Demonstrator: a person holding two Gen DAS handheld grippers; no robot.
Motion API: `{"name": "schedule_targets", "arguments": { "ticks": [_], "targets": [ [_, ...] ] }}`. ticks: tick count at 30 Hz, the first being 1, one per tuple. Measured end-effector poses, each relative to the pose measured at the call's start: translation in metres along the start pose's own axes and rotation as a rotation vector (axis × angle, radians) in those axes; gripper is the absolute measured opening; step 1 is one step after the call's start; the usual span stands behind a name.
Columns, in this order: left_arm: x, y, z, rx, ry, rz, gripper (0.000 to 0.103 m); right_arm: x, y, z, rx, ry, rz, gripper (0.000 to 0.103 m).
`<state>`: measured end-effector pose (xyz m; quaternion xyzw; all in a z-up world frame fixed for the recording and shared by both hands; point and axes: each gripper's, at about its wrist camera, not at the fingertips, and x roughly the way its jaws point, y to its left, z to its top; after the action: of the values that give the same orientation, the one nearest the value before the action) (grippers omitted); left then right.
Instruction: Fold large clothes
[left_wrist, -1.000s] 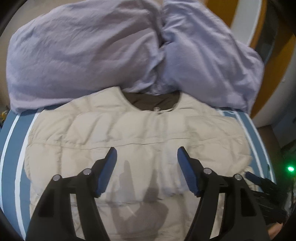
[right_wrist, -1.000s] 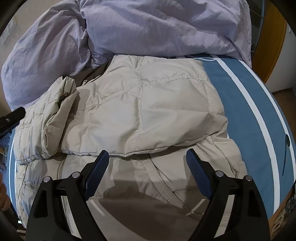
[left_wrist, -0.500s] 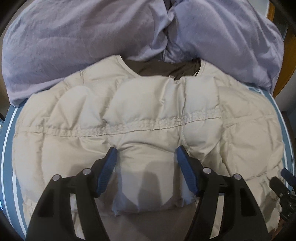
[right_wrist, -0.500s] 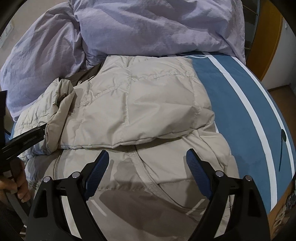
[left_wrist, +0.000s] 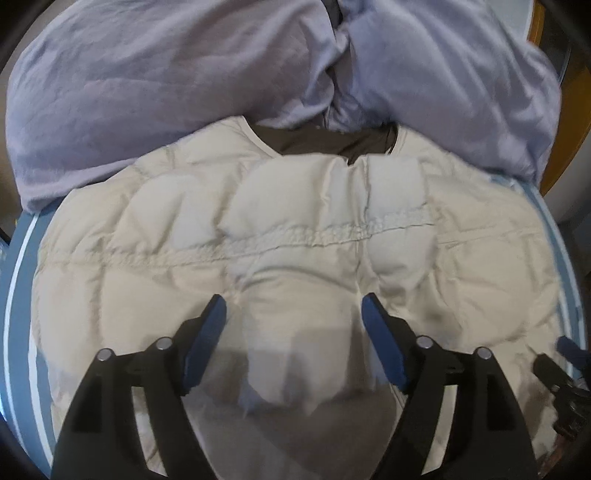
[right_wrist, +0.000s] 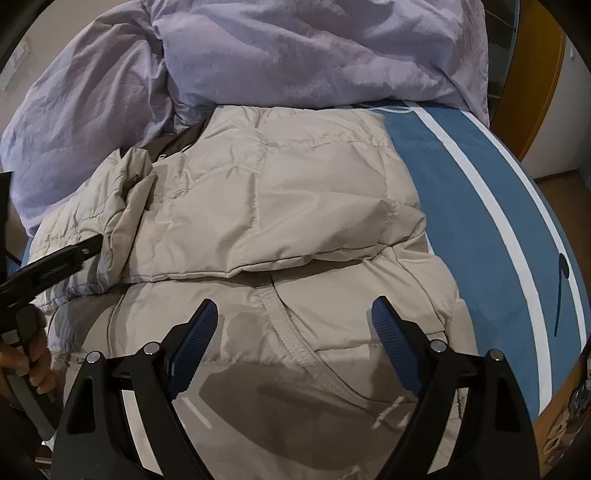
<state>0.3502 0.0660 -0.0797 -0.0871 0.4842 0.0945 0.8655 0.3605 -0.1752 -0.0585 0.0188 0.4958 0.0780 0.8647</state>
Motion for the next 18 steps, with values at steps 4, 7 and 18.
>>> {"name": "schedule_targets", "arguments": {
  "ticks": [4,7,18],
  "targets": [
    [-0.034,0.015,-0.014,-0.002,-0.072,-0.038,0.079,-0.009,-0.004,-0.007,-0.029,-0.009,0.002,0.091],
    [-0.059,0.041,-0.035,-0.003,-0.112,-0.043,0.079,-0.016,-0.010,-0.016,-0.066,-0.004,0.003,0.093],
    [-0.105,0.153,-0.142,-0.132,-0.071,0.056,0.079,-0.043,-0.076,-0.062,-0.074,0.038,0.008,0.094]
  ]
}}
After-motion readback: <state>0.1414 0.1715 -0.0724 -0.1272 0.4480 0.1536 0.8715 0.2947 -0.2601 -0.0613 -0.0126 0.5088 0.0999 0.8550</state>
